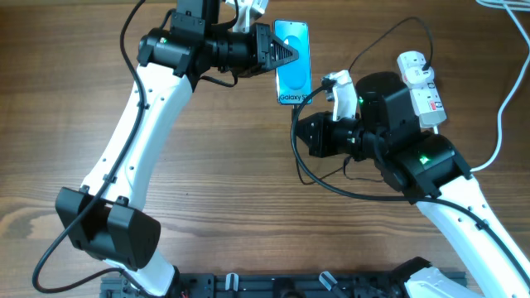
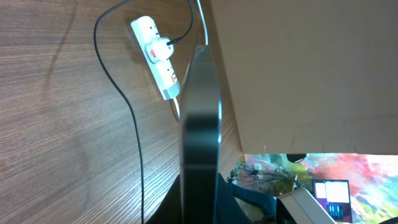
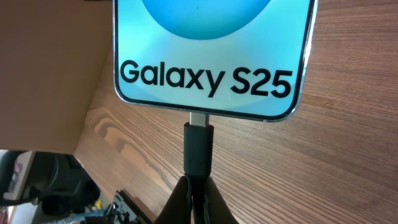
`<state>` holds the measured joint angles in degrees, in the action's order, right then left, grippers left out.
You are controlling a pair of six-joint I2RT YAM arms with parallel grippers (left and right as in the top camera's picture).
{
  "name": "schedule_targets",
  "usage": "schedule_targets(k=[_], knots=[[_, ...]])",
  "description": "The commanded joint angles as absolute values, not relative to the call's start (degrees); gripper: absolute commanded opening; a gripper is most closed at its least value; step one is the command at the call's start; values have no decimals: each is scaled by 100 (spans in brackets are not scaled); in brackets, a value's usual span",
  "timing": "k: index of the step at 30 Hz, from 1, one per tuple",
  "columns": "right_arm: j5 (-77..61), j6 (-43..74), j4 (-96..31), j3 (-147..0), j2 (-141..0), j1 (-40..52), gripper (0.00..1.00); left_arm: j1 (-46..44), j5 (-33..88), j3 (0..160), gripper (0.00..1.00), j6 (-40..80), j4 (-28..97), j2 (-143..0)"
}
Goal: Plug charger to phone and switch on socket
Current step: 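Align the USB-C plug under the phone's port held by the left gripper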
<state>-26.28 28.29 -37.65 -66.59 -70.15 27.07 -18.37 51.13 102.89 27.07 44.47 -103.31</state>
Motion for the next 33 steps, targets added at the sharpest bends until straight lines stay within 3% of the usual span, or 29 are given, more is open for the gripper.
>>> schedule_targets(k=[1, 33], knots=[[-2418, 2867, -3712, -6751, -6914, 2714, 4, -1848, 5424, 10300, 4, 2593, 4412, -10320], [-2440, 2853, -3708, -6751, -6914, 2714, 4, -1848, 5295, 10300, 4, 2550, 4431, -10320]])
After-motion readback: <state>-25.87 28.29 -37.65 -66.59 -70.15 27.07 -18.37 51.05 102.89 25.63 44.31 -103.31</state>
